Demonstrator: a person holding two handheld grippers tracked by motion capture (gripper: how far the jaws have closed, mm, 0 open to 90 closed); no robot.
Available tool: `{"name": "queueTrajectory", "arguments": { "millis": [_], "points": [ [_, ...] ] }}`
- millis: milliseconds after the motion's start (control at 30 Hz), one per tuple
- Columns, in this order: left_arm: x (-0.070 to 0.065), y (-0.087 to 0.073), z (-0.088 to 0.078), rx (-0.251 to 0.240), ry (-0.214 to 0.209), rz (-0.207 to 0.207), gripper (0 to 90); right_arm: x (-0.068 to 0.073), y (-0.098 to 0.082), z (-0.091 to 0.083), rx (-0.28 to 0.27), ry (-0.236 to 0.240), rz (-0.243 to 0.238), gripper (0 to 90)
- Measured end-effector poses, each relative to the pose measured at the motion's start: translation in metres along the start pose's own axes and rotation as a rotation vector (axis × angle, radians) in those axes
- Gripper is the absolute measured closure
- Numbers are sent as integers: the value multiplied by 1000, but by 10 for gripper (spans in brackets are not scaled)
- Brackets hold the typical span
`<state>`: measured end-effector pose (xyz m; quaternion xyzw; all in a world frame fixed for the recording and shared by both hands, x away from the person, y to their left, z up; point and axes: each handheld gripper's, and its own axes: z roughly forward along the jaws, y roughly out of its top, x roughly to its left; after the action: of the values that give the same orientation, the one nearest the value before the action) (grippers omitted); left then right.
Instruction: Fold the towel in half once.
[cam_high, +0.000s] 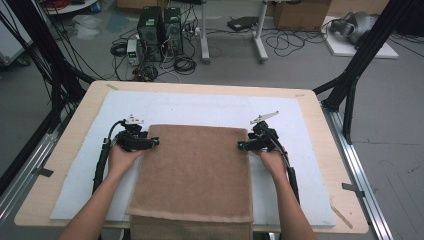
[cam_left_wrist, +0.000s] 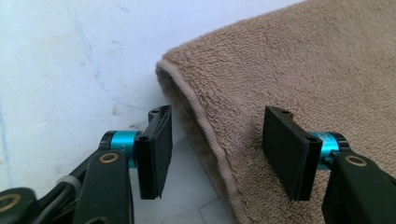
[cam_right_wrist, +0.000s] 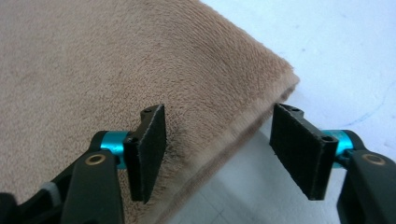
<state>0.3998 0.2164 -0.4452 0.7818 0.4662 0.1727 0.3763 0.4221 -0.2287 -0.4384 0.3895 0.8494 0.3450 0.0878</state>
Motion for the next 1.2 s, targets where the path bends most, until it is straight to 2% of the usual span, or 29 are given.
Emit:
{"name": "queueTrajectory", "arguments": {
  "millis": [33,100,200,233,267,300,333,400,467,567,600,667,700,800,933,1000,1033,1067,1100,1133,1167,1200],
  "points": [
    [-1,0,0,-1,5,5,442,0,0,0,-2,-5,6,388],
    [-3,0,0,-4,3,19,468,3,2,0,11,-21,-13,439],
    [-7,1,0,-6,-6,49,559,5,3,1,16,-5,-16,544],
    [-7,1,1,-10,-20,44,606,4,3,1,12,7,-7,586],
    [-7,1,1,-10,-31,41,652,2,3,1,7,22,3,674],
    [-7,1,1,-11,-42,36,685,0,2,1,2,73,20,787],
    [-6,1,1,-11,-52,31,726,0,2,3,-6,104,28,794],
    [-6,1,1,-13,-54,26,764,1,3,3,-4,102,2,813],
    [-7,3,-1,-32,-27,40,788,2,5,1,-6,83,-16,823],
    [-8,9,-3,-77,0,40,804,1,11,-6,-40,54,-35,827],
    [-8,14,-3,-71,8,47,807,0,14,-9,-56,44,-42,827],
    [-9,27,-5,-94,37,61,808,-1,24,-15,-70,21,-54,827],
    [-9,35,-7,-115,42,52,810,-2,30,-18,-81,2,-68,827],
    [-9,63,-17,-155,55,54,811,-7,49,-31,-110,-41,-72,827],
    [-7,101,-30,-212,65,82,811,-15,75,-51,-154,-76,-82,827],
    [-4,115,-32,-219,63,82,798,-19,87,-60,-178,-101,-77,806],
    [-3,118,-30,-209,87,72,748,-21,92,-62,-194,-119,-75,769],
    [0,119,-29,-190,107,68,661,-24,94,-63,-188,-129,-67,692],
    [3,117,-28,-174,93,53,604,-27,95,-61,-164,-132,-38,608],
    [6,113,-26,-151,79,40,568,-31,93,-58,-158,-120,-26,583],
    [7,108,-25,-134,78,46,535,-32,90,-55,-145,-95,-11,556],
    [9,102,-24,-130,77,52,529,-31,86,-52,-127,-83,-19,523]
  ]
}}
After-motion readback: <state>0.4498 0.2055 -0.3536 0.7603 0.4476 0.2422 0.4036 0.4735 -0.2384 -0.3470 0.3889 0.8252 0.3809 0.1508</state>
